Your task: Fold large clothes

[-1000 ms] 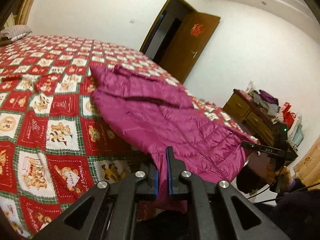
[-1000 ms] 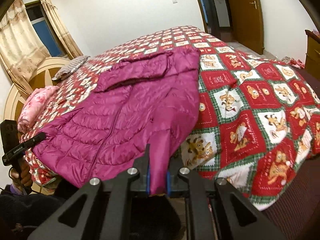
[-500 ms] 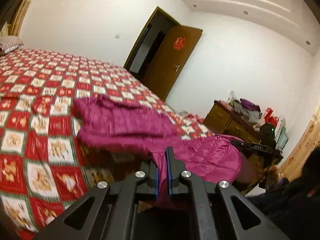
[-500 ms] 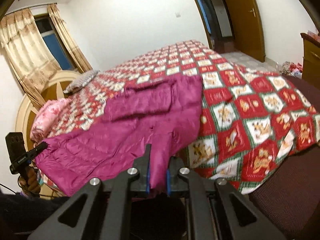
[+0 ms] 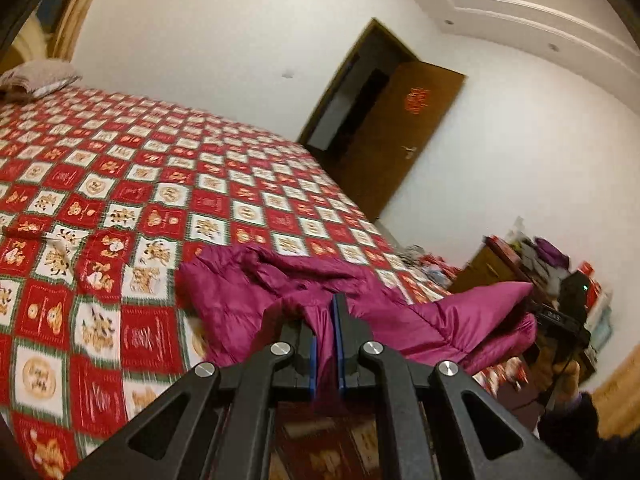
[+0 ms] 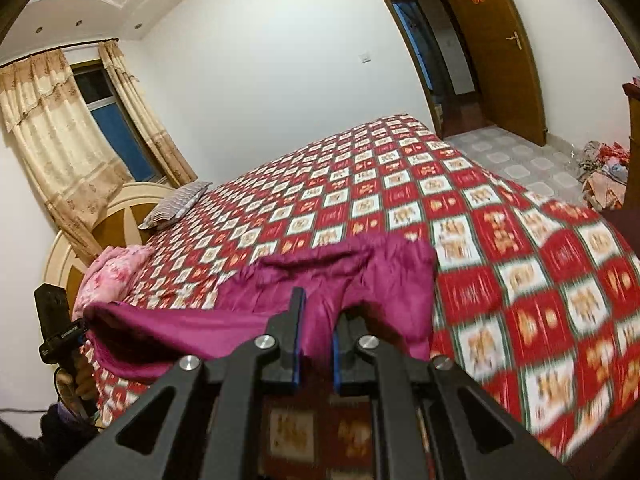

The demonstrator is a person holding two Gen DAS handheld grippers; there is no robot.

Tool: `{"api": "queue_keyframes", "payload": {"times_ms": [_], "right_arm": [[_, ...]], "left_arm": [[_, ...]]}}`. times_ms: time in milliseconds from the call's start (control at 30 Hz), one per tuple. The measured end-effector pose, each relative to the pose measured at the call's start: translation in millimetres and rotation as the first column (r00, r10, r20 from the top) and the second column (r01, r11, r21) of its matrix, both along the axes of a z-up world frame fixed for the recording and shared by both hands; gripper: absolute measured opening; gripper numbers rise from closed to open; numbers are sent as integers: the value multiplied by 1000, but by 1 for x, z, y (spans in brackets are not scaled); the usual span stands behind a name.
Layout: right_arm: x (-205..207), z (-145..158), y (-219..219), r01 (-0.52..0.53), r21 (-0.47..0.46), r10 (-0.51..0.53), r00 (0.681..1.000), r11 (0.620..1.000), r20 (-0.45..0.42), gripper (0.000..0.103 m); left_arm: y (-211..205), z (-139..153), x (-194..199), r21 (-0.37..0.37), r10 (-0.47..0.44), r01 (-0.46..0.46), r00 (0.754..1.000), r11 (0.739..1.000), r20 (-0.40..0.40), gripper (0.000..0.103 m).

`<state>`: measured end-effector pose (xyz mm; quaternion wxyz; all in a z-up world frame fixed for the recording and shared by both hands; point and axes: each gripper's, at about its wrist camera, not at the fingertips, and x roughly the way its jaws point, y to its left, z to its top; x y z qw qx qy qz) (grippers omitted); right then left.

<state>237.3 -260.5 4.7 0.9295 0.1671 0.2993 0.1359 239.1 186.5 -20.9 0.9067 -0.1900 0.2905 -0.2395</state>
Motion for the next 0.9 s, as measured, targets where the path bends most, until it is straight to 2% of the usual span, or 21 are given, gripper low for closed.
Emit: {"api": "queue_keyframes", "payload": {"times_ms": [200, 367, 533, 600, 700, 767, 833, 900], "right_arm": [[74, -17, -4, 64, 0, -64, 996, 998, -57, 12], [130, -50, -4, 123, -14, -124, 985, 992, -123, 12], [171, -82, -2, 160, -51, -167, 972, 986, -166, 12], [185, -95, -3, 173, -63, -182, 965, 983, -189, 12], [204, -113, -5, 188, -58, -196, 953, 980, -232, 13], [211, -121, -7, 203, -56, -211, 944, 978, -252, 15], [216, -127, -10, 214, -48, -219, 938, 976, -268, 19], [220, -131, -14, 230, -39, -232, 934, 972, -273, 29]], "left_arm": [[-4, -23, 73, 54, 101, -96, 990, 994, -99, 6], [-10, -50, 123, 81, 155, -143, 975, 986, -159, 6], [-21, -83, 168, 158, 206, -173, 952, 972, -228, 6], [-20, -101, 185, 170, 232, -190, 932, 967, -279, 6], [-13, -120, 199, 119, 241, -212, 902, 970, -358, 7], [-2, -131, 207, 27, 221, -231, 881, 973, -419, 7], [5, -133, 210, -36, 190, -227, 880, 973, -435, 7], [12, -132, 212, -93, 156, -215, 891, 972, -427, 9]]}}
